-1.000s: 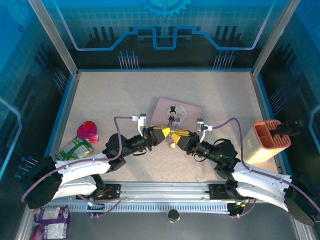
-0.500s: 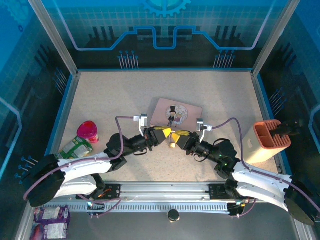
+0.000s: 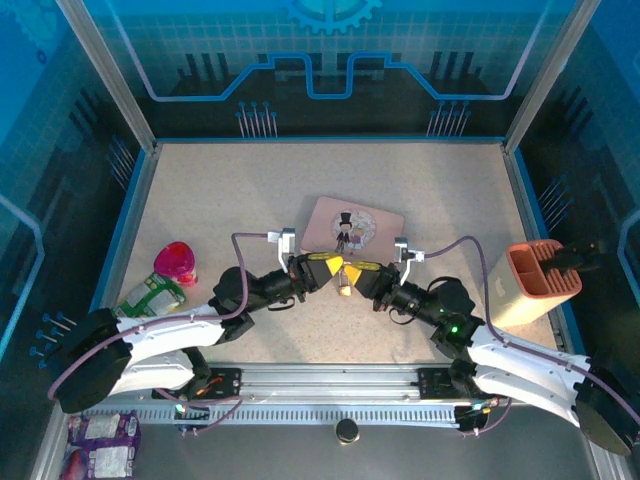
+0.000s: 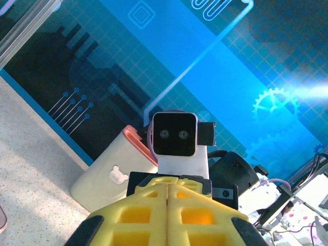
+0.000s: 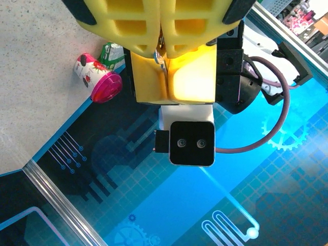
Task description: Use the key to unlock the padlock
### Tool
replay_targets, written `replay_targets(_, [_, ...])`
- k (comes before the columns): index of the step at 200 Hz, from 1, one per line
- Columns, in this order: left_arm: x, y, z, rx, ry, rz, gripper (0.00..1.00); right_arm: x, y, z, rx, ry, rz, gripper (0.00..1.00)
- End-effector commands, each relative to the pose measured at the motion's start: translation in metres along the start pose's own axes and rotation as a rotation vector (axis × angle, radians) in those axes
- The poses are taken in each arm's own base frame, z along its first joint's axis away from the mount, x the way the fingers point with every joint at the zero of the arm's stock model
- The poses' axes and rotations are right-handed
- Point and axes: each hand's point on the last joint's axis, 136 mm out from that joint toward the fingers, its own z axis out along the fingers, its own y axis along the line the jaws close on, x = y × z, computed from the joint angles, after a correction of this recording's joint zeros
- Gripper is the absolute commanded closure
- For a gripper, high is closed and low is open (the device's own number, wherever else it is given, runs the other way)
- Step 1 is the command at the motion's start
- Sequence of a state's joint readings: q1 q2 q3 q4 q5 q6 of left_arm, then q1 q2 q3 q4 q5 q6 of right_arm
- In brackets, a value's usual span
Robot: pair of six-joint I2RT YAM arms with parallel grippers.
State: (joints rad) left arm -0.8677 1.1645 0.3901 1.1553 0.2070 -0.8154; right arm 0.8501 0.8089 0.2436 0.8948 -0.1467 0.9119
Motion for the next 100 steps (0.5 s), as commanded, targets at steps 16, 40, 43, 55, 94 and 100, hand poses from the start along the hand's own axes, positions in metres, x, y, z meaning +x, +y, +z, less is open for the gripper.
replay_targets(16, [-0.004,0.02,-0.004,-0.117,-0.019,0.002,0.59,-0.01,-0.011,-0.001,0.106,-0.009,-0.005,1.0])
replay_targets(40, [0.0,0.063,-0.025,-0.322,0.007,0.007,0.44,-0.004,-0.046,-0.017,0.311,0.033,-0.013,1.0])
replay_targets(43, [0.001,0.067,-0.028,-0.339,0.008,0.006,0.43,-0.003,-0.048,-0.019,0.326,0.039,-0.018,1.0])
replay_targets(55, [0.002,0.085,-0.041,-0.422,0.016,-0.003,0.43,-0.002,-0.053,-0.027,0.368,0.056,-0.037,1.0])
replay_targets(94, [0.033,0.14,-0.073,-0.848,0.239,0.035,0.47,0.001,-0.07,-0.054,0.502,0.065,-0.051,1.0])
replay_targets(100, [0.04,0.141,-0.072,-0.859,0.266,0.049,0.46,0.002,-0.071,-0.057,0.509,0.062,-0.05,1.0])
